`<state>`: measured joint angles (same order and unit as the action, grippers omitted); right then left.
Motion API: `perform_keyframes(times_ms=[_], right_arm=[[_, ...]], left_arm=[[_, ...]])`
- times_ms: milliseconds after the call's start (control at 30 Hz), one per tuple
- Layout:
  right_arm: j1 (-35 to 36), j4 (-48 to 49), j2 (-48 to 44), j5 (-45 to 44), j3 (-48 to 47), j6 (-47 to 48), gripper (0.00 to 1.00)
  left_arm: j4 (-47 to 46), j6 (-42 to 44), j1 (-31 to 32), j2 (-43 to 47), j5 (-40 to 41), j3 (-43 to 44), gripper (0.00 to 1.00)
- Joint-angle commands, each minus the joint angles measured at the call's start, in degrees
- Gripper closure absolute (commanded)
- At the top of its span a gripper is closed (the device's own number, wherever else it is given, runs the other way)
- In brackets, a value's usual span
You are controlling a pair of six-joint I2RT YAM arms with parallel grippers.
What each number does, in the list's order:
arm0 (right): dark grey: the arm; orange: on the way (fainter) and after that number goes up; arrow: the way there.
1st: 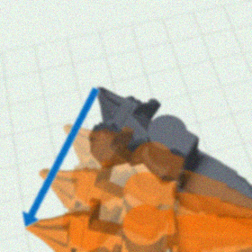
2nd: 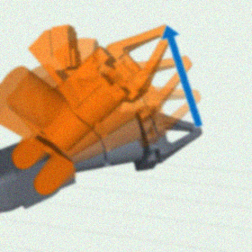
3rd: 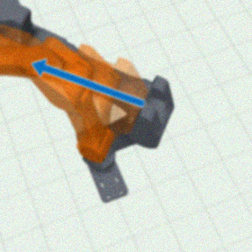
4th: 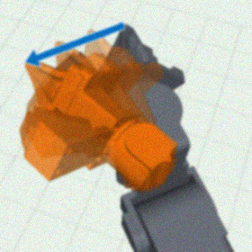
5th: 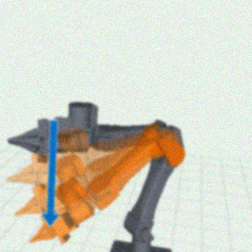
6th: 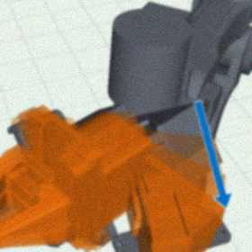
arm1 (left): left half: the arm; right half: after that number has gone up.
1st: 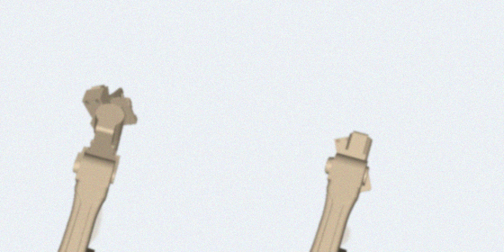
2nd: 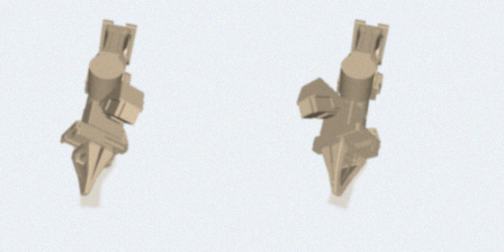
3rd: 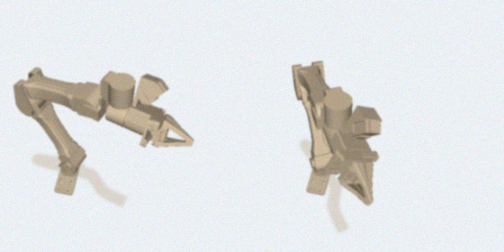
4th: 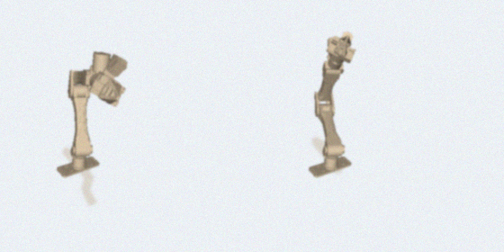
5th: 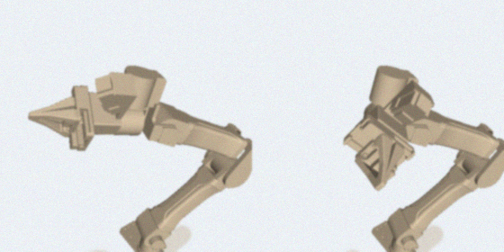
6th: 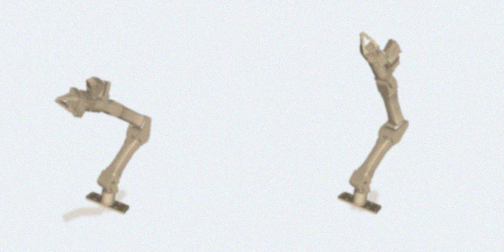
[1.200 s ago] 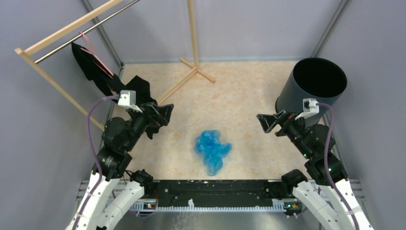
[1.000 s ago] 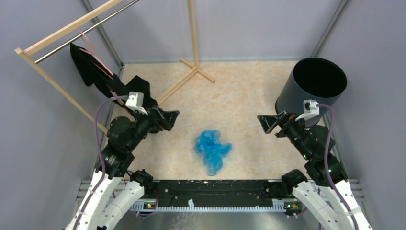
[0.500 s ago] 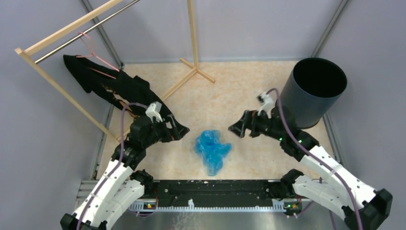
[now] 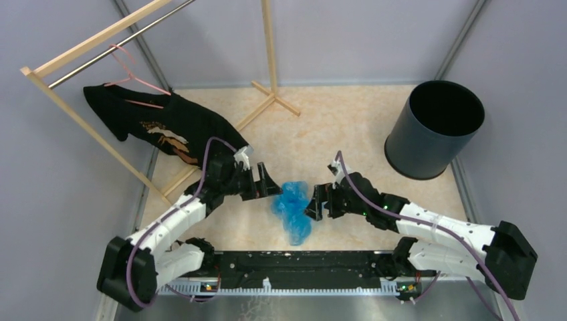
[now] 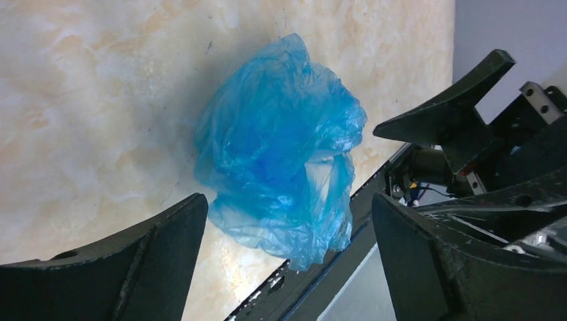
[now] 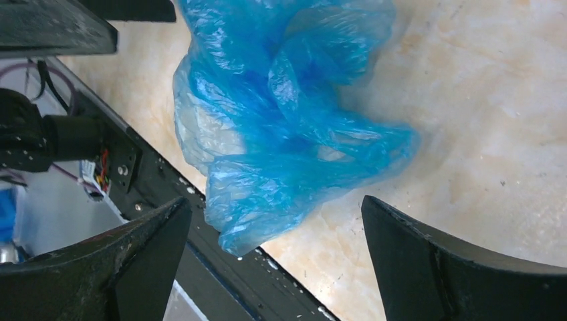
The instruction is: Put the trash bags into the trash bin
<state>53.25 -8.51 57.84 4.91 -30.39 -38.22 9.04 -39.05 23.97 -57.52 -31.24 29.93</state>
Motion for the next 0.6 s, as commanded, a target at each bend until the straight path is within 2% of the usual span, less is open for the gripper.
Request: perform_keyframes(times_ms=[0,133,200,333,433,567], right_arm=[[0.5,6.1,-5.9,-7.1,2.7,-8.0,0.01],[0.5,12.7,-9.8,-7.1,8.9,-17.9,0.02],[0.5,15.8,-12.0,-7.1,11.9,-22.2,0.02],[0.5,15.3,-15.3,-11.0,14.8,-29.5,0.06],[0.5,20.4,-14.3,-8.9,17.0,-30.9,0.10],[0.6,22.3,-10.0,-5.3,15.8,-30.1,0.12]], left_arm=[[-3.1,3.6,4.0,-6.4,2.6,6.0,0.02],[0.3,7.0,8.1,-12.3,9.1,11.6,0.03],[2.0,8.4,9.9,-14.6,11.7,14.1,0.07],[3.5,9.7,12.5,-17.8,14.3,15.6,0.34],[2.7,9.2,13.2,-18.3,14.0,14.4,0.49],[1.7,8.9,13.6,-18.1,12.4,13.2,0.69]])
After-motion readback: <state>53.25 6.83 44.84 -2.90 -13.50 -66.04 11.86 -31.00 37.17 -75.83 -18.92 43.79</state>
